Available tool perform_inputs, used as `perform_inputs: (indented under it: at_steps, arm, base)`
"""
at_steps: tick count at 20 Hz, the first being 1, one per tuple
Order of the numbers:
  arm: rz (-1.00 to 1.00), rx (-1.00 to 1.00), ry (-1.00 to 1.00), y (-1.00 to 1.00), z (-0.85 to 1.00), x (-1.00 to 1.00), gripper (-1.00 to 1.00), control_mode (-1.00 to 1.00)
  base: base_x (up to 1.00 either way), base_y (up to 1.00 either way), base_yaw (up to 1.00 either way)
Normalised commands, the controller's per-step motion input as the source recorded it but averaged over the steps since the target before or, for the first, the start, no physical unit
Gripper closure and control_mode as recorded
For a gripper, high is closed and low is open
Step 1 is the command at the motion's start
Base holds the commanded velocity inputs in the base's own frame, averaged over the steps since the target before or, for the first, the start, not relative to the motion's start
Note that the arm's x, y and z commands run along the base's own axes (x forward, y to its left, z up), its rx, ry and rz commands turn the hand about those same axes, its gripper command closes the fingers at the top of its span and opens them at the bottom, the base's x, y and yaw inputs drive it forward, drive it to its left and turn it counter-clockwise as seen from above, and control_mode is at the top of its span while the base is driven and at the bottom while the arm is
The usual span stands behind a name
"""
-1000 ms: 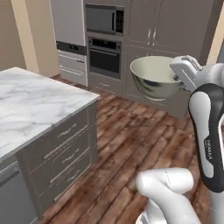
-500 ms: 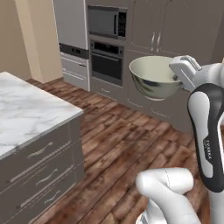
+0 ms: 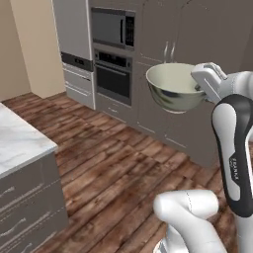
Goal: Pick up the bowls from the cabinet and place each bowl in front of a stool on the dining counter.
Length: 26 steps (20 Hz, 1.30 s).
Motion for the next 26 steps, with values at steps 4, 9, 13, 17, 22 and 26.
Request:
perform_inputs:
  at_steps: [4, 9, 13, 17, 22, 26]
  arm:
    - [0.00, 0.00, 0.00, 0.00, 0.00, 0.00, 1.00, 1.00]
    - [0.00, 0.00, 0.00, 0.00, 0.00, 0.00, 1.00, 1.00]
    - [0.00, 0.00, 0.00, 0.00, 0.00, 0.00, 1.00, 1.00]
    - [0.00, 0.00, 0.00, 0.00, 0.00, 0.00, 1.00, 1.00]
    - [0.00, 0.00, 0.00, 0.00, 0.00, 0.00, 1.00, 1.00]
    - [0.00, 0.00, 0.00, 0.00, 0.00, 0.00, 1.00, 1.00]
  base:
    - [1.00, -0.71, 0.07]
    - [1.00, -0.53, 0.00]
    - [1.00, 0.06, 0.03]
    - [1.00, 0.35, 0.29]
    - [1.00, 0.40, 0.29]
    - [1.00, 0.08, 0.37]
